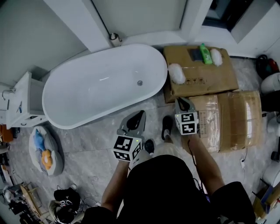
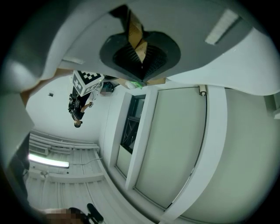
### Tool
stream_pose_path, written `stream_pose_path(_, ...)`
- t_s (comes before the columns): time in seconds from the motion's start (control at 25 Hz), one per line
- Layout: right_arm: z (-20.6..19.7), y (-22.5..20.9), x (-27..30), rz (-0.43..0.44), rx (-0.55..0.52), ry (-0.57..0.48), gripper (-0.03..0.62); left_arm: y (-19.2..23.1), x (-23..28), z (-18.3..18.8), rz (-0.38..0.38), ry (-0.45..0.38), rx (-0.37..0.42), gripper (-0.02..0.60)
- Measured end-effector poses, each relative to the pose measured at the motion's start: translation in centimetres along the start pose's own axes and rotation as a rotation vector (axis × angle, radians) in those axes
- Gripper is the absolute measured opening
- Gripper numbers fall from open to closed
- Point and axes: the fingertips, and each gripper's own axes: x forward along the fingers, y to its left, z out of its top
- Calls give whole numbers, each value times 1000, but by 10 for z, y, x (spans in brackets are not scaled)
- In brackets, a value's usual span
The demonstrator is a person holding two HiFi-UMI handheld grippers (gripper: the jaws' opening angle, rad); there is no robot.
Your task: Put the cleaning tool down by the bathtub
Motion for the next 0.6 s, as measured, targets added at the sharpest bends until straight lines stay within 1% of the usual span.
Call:
stream_pose_path(0.2, 15, 28, -42, -3, -8, -55, 25, -1, -28, 4, -10, -38, 10, -2)
stream_pose_path(0.44, 33, 59, -87, -8, -5, -129, 14, -6, -50, 3, -43, -55, 26, -2)
stream_pose_path(0.6, 46, 78, -114, 9, 8, -165, 9, -8, -59, 7, -58, -69, 34, -3)
